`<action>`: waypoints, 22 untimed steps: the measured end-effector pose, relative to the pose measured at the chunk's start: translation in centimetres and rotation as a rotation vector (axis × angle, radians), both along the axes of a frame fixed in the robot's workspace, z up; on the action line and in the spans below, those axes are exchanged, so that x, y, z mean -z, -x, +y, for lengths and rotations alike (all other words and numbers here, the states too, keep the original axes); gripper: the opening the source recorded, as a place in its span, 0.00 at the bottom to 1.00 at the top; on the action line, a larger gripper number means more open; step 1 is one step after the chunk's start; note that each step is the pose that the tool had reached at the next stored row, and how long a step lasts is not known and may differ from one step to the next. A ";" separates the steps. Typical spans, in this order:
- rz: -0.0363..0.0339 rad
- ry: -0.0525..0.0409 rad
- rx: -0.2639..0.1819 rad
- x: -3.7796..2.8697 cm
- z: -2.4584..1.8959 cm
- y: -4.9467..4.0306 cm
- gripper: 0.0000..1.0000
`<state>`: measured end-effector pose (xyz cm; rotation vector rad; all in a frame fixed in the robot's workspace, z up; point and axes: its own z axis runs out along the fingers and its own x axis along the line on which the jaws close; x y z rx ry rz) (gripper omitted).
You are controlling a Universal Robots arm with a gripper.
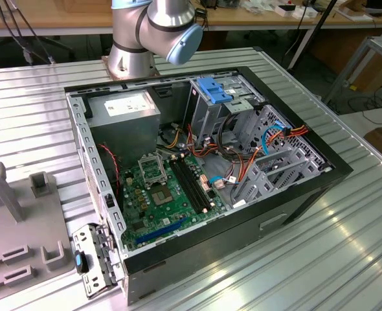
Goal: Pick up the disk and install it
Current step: 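Pick up the disk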
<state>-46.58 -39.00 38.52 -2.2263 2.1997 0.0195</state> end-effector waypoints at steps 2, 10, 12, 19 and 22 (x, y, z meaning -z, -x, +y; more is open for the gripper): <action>-0.0009 0.0002 0.031 0.22 0.01 0.01 0.11; -0.0017 0.0001 0.066 2.09 0.54 0.06 0.54; -0.0033 0.0001 0.064 3.66 0.54 0.09 0.78; -0.0033 -0.0006 0.056 7.73 0.35 0.14 0.70; -0.0032 -0.0006 0.058 7.76 0.35 0.28 0.70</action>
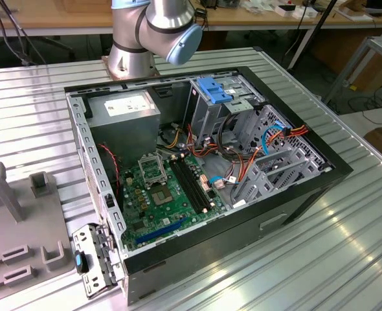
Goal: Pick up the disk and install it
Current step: 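Pick up the disk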
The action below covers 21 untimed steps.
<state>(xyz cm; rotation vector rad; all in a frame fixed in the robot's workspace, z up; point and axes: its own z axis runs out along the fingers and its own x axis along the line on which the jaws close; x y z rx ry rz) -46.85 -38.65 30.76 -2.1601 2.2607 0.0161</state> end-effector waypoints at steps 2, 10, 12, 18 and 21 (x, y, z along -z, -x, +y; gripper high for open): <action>-0.0001 0.0000 0.002 0.00 0.15 0.00 0.68; 0.0000 0.0007 0.015 -0.01 1.02 0.10 0.55; 0.0000 0.0007 0.017 0.01 1.07 0.10 0.55; 0.0000 0.0007 0.017 0.06 1.06 0.10 0.46; -0.0003 0.0006 0.017 0.10 0.94 0.11 0.46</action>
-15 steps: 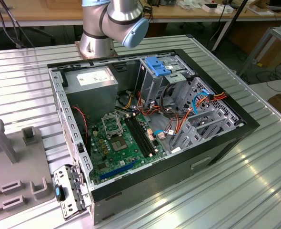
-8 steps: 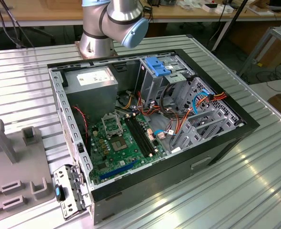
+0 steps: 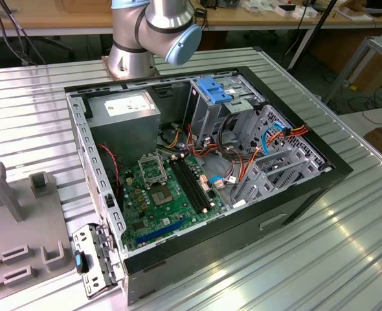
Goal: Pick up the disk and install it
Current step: 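Pick up the disk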
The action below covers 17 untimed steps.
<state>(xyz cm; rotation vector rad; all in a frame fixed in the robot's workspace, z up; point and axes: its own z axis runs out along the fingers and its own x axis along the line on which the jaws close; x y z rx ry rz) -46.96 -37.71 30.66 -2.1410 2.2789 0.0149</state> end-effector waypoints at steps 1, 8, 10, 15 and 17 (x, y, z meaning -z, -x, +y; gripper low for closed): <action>0.0002 0.0001 0.000 -0.01 -0.11 0.00 0.46; 0.0002 -0.0005 0.001 0.00 -0.24 0.00 0.46; 0.0002 -0.0005 0.021 0.02 -0.24 0.00 0.46; 0.0003 -0.0005 0.049 0.04 -0.24 0.00 0.46; 0.0004 -0.0005 0.049 0.04 -0.24 0.00 0.46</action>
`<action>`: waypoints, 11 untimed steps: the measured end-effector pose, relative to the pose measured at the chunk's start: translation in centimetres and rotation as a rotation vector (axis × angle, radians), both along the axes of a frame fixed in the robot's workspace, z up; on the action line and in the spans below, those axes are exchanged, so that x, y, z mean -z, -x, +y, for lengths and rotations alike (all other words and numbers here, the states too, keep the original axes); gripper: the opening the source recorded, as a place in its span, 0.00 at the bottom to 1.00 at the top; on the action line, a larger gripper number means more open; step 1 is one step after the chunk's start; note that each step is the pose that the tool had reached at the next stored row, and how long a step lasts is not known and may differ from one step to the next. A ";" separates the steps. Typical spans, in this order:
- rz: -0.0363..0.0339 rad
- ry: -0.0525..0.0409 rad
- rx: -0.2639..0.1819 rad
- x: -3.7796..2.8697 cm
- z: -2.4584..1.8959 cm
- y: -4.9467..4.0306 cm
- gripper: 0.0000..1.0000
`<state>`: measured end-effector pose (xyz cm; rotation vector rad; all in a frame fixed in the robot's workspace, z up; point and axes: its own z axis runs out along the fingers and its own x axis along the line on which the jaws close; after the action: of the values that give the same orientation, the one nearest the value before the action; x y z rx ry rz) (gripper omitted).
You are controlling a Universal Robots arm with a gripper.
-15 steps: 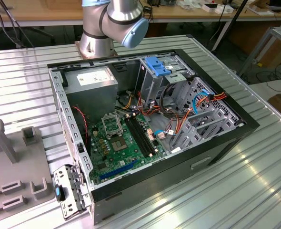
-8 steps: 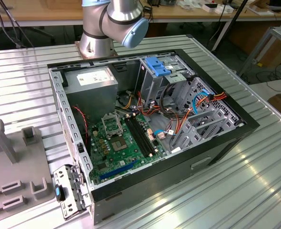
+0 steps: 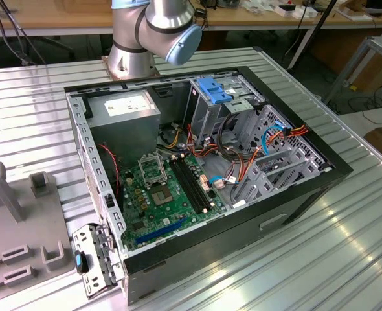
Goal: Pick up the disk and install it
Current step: 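Pick up the disk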
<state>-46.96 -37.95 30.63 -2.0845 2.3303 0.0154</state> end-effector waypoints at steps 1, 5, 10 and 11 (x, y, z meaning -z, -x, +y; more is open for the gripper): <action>0.0000 0.0000 0.000 0.00 0.00 0.00 0.46; 0.0000 0.0000 0.000 0.00 0.00 0.00 0.38; 0.0000 0.0000 0.000 0.01 0.00 0.00 0.38; 0.0000 0.0000 0.000 0.01 0.00 0.00 0.38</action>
<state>-46.96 -37.95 30.62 -2.0843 2.3305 0.0154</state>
